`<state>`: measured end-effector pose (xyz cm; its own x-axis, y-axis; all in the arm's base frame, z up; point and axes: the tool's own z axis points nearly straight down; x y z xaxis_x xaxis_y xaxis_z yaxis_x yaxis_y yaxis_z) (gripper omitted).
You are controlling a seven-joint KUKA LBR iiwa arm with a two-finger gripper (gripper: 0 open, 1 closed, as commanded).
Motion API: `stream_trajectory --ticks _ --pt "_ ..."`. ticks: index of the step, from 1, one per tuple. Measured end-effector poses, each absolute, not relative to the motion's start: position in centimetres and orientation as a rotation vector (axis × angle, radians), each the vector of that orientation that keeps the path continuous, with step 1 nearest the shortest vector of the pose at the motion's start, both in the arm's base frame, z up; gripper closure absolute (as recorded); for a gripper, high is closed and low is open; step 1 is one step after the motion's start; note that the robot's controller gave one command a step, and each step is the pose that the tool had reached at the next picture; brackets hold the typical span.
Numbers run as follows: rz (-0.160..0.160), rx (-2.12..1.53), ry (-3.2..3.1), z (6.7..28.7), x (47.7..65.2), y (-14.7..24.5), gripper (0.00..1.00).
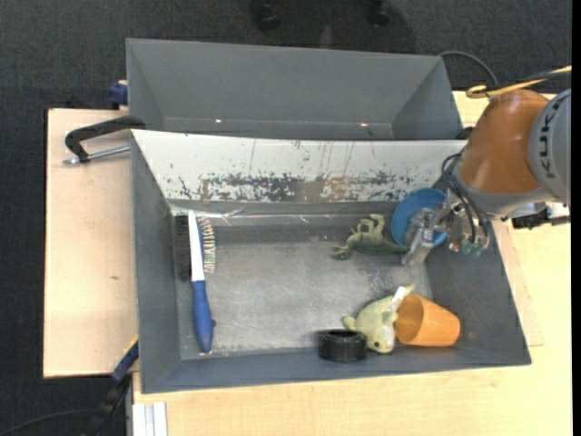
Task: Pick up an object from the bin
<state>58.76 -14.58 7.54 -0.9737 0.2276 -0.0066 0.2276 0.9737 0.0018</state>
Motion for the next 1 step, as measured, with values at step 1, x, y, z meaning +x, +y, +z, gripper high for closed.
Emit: stream_trajectory --ticks 1 --pt "-0.001 0.338 3.108 24.25 58.8 -13.72 1.0"
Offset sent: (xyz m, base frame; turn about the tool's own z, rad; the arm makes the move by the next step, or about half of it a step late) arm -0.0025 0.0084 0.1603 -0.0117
